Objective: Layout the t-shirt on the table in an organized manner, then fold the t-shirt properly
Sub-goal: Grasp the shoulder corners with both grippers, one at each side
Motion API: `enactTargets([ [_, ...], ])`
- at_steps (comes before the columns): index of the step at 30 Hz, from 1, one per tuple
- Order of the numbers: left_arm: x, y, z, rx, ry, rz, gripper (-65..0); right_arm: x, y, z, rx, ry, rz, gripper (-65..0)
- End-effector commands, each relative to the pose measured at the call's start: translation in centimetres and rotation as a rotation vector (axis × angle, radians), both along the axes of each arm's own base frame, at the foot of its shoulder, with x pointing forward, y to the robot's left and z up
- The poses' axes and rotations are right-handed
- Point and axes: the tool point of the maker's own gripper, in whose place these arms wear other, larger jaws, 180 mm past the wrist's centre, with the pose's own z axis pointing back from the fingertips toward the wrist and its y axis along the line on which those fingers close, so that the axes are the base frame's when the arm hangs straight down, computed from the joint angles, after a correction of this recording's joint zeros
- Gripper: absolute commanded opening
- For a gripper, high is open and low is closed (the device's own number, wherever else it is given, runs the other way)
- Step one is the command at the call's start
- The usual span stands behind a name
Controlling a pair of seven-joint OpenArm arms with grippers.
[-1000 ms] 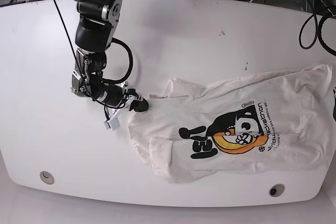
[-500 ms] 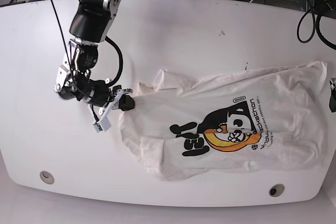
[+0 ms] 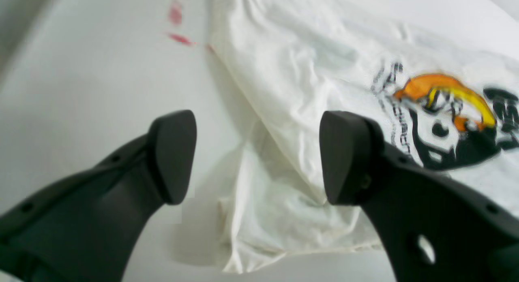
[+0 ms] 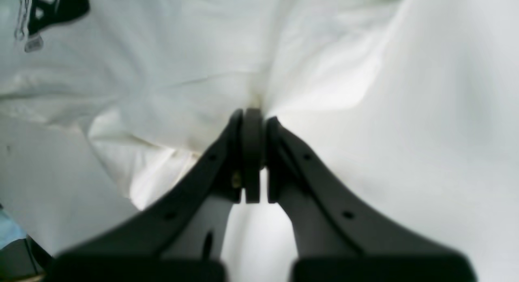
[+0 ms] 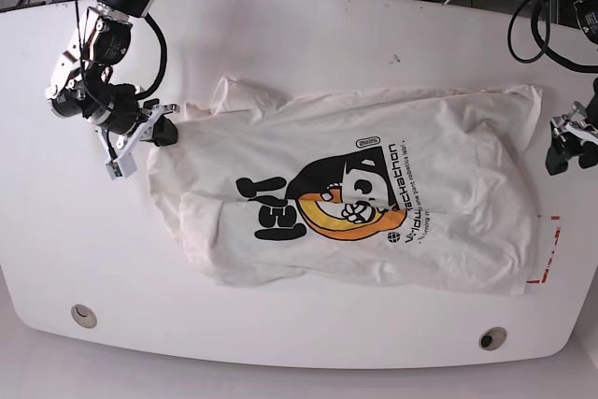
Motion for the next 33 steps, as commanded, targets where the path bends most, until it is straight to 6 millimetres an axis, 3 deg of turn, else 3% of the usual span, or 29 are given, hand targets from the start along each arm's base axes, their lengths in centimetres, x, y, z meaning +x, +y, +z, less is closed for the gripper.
enactTargets([
  [1, 0.3, 0.3, 1.3, 0.019, -0.037, -0.008, -20.3, 0.6, -0.7, 1.4, 0.000, -0.053, -0.004, -65.0],
  [6, -0.6, 0.3, -0.9, -0.016, 0.012, 0.011, -20.3, 0.4, -0.7, 1.2, 0.001, -0.048, -0.005, -65.0],
  [11, -1.4, 0.0, -4.2, -0.074, 0.098, 0.015, -20.3, 0.2, -0.6, 1.1, 0.004, -0.043, -0.005, -65.0],
  [19, -2.4, 0.0, -7.4, -0.091, 0.195, 0.024, -20.4, 0.0, -0.6, 0.9, 0.005, -0.038, -0.005, -65.0],
  [27, -3.7, 1.5, -9.1, 0.040, 0.291, 0.038, -20.4, 0.0, -0.6, 0.9, 0.003, -0.038, -0.005, -65.0],
  [33, -3.7, 0.7, -9.6, 0.037, 0.306, 0.012, -20.4, -0.1, -0.7, 0.9, 0.000, -0.036, -0.005, -65.0],
])
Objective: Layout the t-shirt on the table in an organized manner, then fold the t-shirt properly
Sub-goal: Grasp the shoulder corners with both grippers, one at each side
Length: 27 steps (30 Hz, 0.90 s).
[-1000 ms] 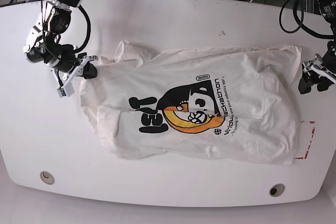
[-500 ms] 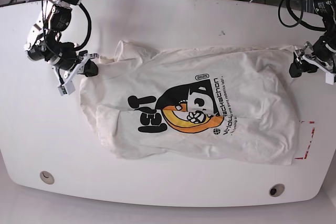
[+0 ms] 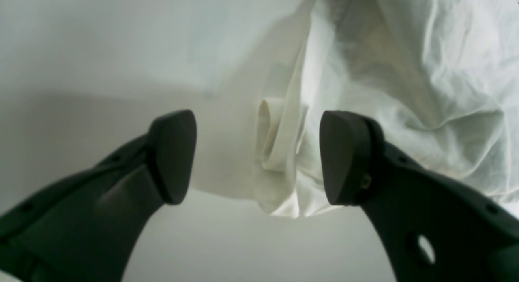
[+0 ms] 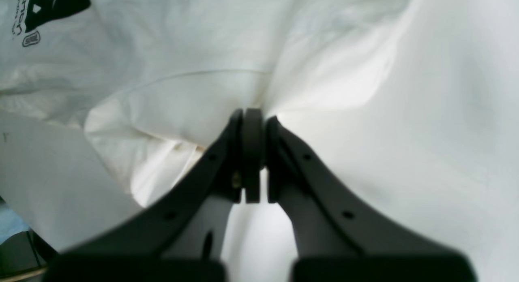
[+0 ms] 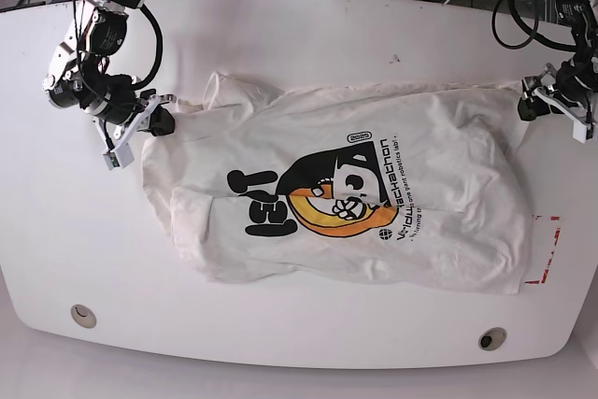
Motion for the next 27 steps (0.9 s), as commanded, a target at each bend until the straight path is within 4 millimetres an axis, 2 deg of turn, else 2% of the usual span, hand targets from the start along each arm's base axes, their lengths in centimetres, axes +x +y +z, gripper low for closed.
enactTargets([
  [1, 1.0, -0.4, 0.8, 0.012, -0.025, -0.040, -20.4, 1.0, -0.5, 1.5, -0.006, -0.055, 0.000, -65.0],
  [9, 1.1, -3.4, -0.7, -0.006, 0.020, -0.133, -20.4, 1.0, -0.3, 1.4, -0.002, -0.054, 0.000, -65.0],
  [19, -0.5, -3.5, -1.5, -0.008, 0.053, -0.134, -21.0, 1.0, -0.4, 1.4, -0.004, -0.055, -0.001, -65.0],
  [24, -1.0, -3.5, -1.4, 0.002, 0.058, -0.141, -30.8, 1.0, -0.4, 1.4, -0.004, -0.055, -0.001, -65.0],
  [26, -1.3, -3.7, -1.2, 0.010, 0.057, -0.152, -38.1, 1.0, -0.4, 1.4, -0.002, -0.055, -0.001, -65.0],
  [27, -1.3, -3.7, -1.1, 0.012, 0.055, -0.155, -39.3, 1.0, -0.4, 1.4, -0.002, -0.055, -0.001, -65.0],
])
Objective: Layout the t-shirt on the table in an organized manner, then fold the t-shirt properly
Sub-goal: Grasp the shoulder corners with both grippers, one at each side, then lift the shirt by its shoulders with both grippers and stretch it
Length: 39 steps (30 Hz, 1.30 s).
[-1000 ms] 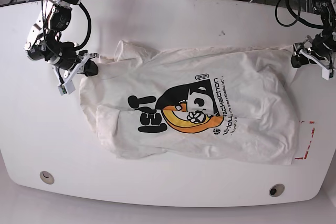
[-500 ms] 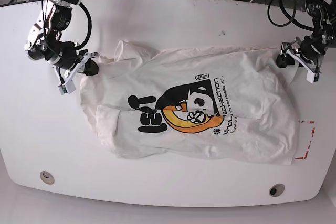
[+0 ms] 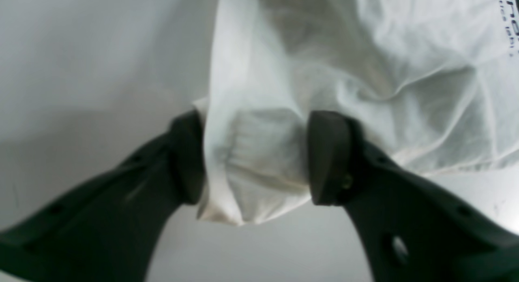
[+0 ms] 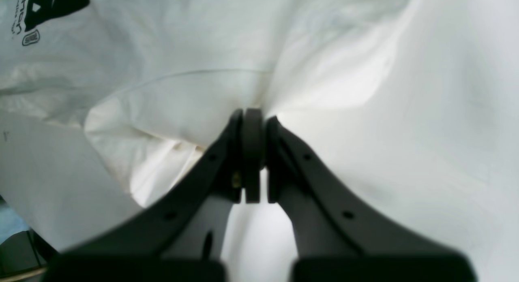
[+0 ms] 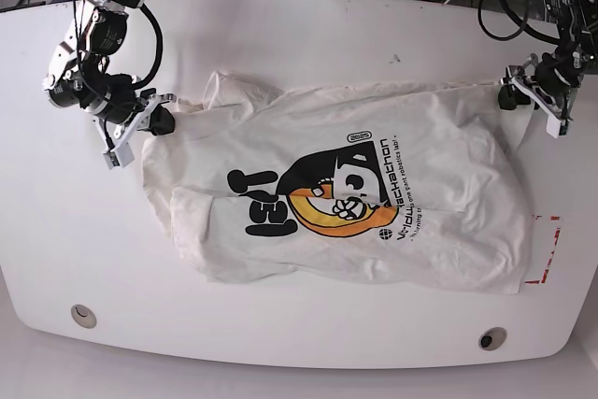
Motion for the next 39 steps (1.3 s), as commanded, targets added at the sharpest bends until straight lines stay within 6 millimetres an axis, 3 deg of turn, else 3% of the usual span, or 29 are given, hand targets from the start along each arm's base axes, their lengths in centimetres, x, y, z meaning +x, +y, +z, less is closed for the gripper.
enactTargets([
  [1, 0.0, 0.1, 0.9, 0.027, -0.006, -0.024, -43.6, 1.1, -0.3, 1.5, -0.001, -0.057, -0.001, -65.0],
  [9, 0.1, 0.1, 1.1, 0.030, -0.012, -0.029, -64.9, 1.2, -0.3, 1.6, 0.000, -0.062, -0.002, -65.0],
  [12, 0.3, 0.0, 1.5, 0.034, -0.022, -0.034, -65.0, 1.3, -0.4, 1.8, -0.006, -0.066, -0.001, -65.0],
  [15, 1.2, -0.1, 3.3, 0.060, -0.077, -0.050, -65.0, 1.7, -0.6, 2.7, -0.026, -0.096, 0.003, -65.0],
  [19, 2.4, -0.3, 7.7, 0.109, -0.201, -0.072, -65.0, 2.8, -1.8, 5.9, -0.080, -0.189, -0.005, -65.0],
  [23, 3.9, -2.8, 12.0, 0.098, -0.334, -0.177, -65.0, 3.9, -2.7, 9.0, -0.121, -0.267, 0.017, -65.0],
  [27, 6.3, -3.8, 16.6, 0.109, -0.429, -0.264, -65.0, 5.2, -3.5, 11.9, -0.153, -0.344, 0.028, -65.0],
  [36, 11.0, -4.2, 25.7, 0.124, -0.600, -0.336, -65.0, 8.5, -6.5, 18.0, -0.254, -0.475, 0.018, -65.0],
  [39, 12.1, -4.2, 28.1, 0.151, -0.665, -0.350, -65.0, 9.4, -7.4, 19.0, -0.255, -0.487, 0.006, -65.0],
])
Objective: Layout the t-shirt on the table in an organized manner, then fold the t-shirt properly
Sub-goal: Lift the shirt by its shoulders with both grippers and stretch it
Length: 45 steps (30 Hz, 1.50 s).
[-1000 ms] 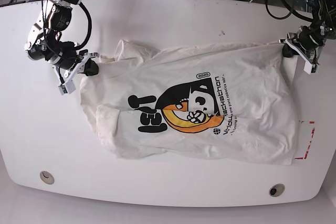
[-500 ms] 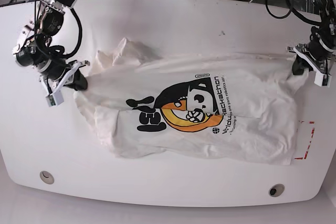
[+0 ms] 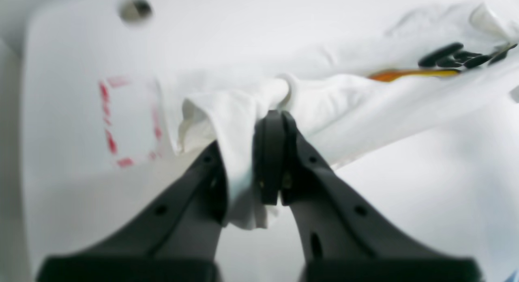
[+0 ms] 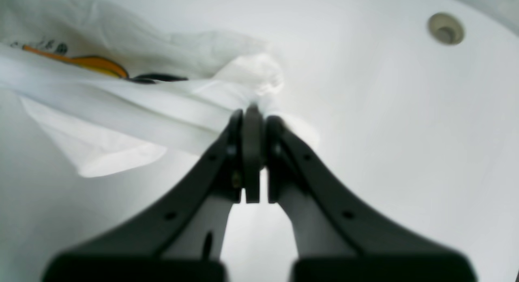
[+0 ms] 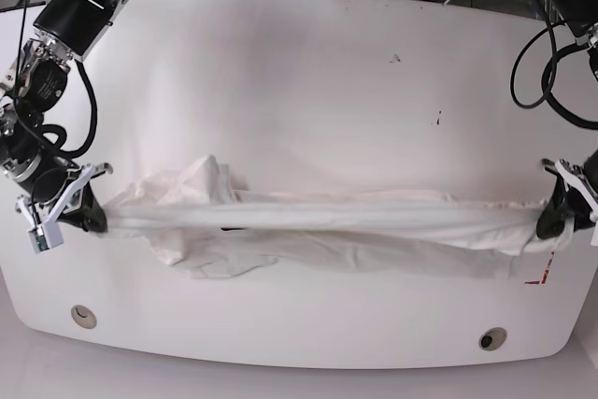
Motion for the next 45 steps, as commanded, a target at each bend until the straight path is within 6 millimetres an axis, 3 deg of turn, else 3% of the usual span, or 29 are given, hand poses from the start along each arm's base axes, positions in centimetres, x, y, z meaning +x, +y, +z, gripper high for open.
enactTargets([
  [1, 1.2, 0.3, 3.7, 0.027, -0.111, -0.014, -65.0, 1.4, -1.3, 2.3, 0.000, -0.058, -0.016, -65.0],
  [5, 3.1, -0.1, 6.5, 0.022, -0.177, -0.039, -65.0, 2.7, -2.5, 3.7, 0.017, -0.079, -0.033, -65.0],
  [12, 6.9, -0.5, 12.9, 0.022, -0.293, -0.055, -65.0, 5.9, -4.5, 7.9, 0.044, -0.135, -0.048, -65.0],
  [19, 9.9, -2.2, 19.8, 0.085, -0.437, -0.092, -65.0, 9.6, -5.1, 15.1, 0.060, -0.231, -0.024, -65.0],
  [21, 10.4, -2.7, 22.4, 0.084, -0.491, -0.099, -65.0, 11.0, -4.7, 18.2, 0.069, -0.267, -0.003, -65.0],
  [22, 10.4, -2.8, 23.1, 0.082, -0.506, -0.100, -65.0, 11.2, -4.5, 18.8, 0.068, -0.271, 0.003, -65.0],
  [24, 10.4, -3.0, 26.3, 0.068, -0.567, -0.101, -65.0, 12.0, -4.3, 23.1, 0.060, -0.326, 0.018, -65.0],
  [25, 10.4, -2.9, 26.9, 0.065, -0.577, -0.101, -65.0, 12.1, -4.4, 23.8, 0.058, -0.336, 0.020, -65.0],
  [26, 10.1, -2.8, 28.8, 0.055, -0.612, -0.102, -65.0, 12.2, -4.4, 25.8, 0.058, -0.364, 0.023, -65.0],
  [29, 9.5, -2.6, 32.2, 0.038, -0.672, -0.102, -65.0, 12.5, -4.2, 29.0, 0.055, -0.399, 0.036, -65.0],
  [31, 9.4, -2.5, 33.2, 0.026, -0.684, -0.104, -65.0, 12.9, -4.2, 28.0, 0.044, -0.357, 0.039, -65.0],
  [35, 9.9, -2.4, 32.7, 0.013, -0.663, -0.105, -65.0, 13.1, -4.2, 26.9, -0.008, -0.304, 0.043, -65.0],
  [45, 9.8, -2.6, 31.5, 0.026, -0.597, -0.127, -65.0, 12.6, -4.9, 26.1, -0.040, -0.256, 0.031, -65.0],
])
